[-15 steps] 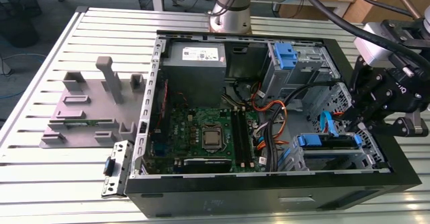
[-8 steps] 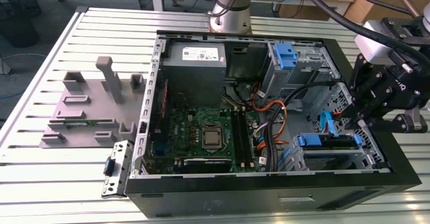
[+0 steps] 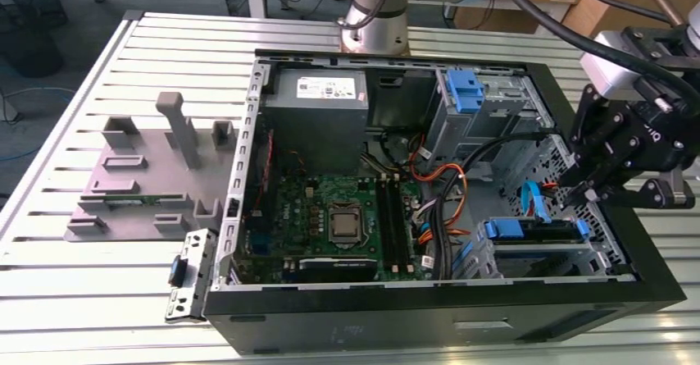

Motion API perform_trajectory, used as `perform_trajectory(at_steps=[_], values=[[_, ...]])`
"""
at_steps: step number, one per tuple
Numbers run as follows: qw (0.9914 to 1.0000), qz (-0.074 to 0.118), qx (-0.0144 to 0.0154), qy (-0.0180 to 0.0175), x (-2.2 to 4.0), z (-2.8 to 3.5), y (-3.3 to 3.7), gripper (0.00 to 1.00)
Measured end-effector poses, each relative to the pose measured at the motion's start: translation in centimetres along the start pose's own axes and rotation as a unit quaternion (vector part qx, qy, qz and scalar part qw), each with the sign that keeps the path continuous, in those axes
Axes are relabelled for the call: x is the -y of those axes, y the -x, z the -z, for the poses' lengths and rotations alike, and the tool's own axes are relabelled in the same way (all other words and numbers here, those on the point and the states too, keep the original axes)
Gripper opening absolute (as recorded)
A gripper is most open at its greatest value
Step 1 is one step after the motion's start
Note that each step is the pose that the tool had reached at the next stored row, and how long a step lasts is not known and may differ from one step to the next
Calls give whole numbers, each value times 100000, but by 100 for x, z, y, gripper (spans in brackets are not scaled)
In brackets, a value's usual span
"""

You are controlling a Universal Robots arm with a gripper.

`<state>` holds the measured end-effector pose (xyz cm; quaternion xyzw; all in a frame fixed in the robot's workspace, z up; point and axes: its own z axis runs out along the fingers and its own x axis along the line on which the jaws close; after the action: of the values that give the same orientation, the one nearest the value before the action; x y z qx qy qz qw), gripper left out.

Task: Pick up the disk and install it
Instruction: 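Insert the second disk wire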

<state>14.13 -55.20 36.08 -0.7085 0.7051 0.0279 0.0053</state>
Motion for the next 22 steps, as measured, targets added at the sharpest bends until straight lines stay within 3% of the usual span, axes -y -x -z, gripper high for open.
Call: perform_trajectory(at_steps=[16,22], values=[[100000,-1,-4,-1,197,-43,43,29],[100000,-2,-9,-2,254,-87,45,29]])
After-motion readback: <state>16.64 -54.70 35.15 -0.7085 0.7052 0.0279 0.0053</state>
